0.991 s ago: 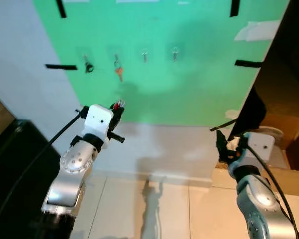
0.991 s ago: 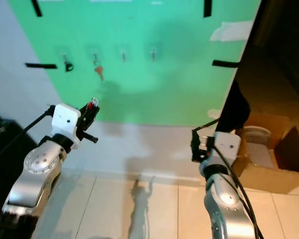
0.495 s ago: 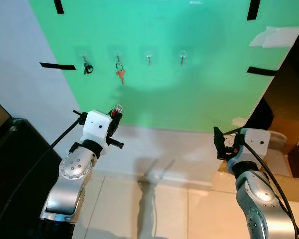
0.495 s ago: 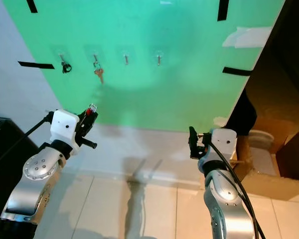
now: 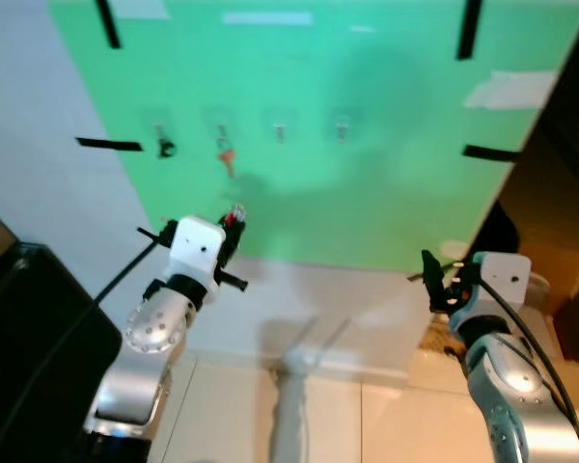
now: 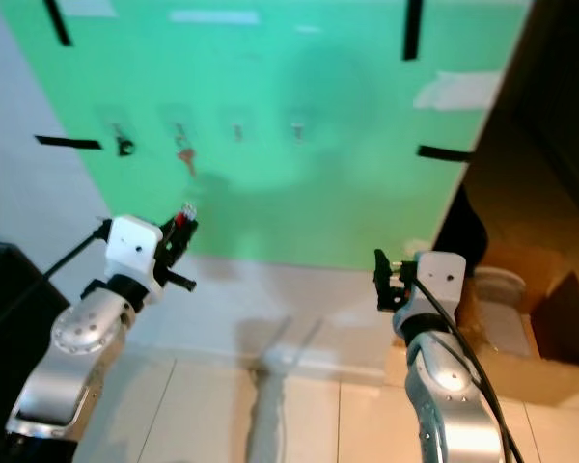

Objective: Hang keys on a hook

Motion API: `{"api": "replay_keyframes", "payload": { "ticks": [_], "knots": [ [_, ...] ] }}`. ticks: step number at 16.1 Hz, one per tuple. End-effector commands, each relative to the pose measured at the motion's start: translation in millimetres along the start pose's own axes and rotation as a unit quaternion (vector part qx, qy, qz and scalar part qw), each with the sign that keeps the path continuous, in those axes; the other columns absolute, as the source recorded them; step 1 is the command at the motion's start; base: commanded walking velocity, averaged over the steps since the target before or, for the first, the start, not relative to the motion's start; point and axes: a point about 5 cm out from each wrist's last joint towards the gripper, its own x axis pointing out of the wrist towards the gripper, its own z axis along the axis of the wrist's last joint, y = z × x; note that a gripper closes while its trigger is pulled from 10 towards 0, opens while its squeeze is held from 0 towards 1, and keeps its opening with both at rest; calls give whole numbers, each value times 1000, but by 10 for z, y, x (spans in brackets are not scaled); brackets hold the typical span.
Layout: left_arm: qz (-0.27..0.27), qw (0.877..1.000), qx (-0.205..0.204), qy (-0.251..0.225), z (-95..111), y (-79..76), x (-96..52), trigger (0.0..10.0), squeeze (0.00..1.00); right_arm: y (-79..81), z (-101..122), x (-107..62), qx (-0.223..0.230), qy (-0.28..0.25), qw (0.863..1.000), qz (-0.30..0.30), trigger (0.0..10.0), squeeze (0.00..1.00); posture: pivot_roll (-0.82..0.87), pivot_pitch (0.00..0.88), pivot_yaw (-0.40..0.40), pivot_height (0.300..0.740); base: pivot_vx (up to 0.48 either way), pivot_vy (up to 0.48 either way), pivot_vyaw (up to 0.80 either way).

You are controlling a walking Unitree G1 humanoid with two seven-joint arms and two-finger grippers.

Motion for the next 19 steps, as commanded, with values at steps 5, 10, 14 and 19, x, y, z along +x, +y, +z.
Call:
{"api": "replay_keyframes", "payload": {
  "ticks": [5,10,14,19],
  "knots": [
    [8,1000,2,3,29,72,8,10000,0,58,23,-2,1,-1,1000,11,10000,0,-107,0,48,740,308,0,0],
    [0,1000,5,-1,53,58,32,10000,0,7,24,-14,-4,-1,1000,11,10000,0,-110,0,46,740,308,0,0],
    [-20,999,24,-11,108,31,88,10000,0,27,71,-8,-15,-5,999,34,10000,0,-109,0,35,740,154,0,0],
    [-50,985,164,-35,356,75,380,10000,0,150,368,-128,-21,-34,978,206,10000,0,-123,0,17,740,0,0,0]
  ]
}}
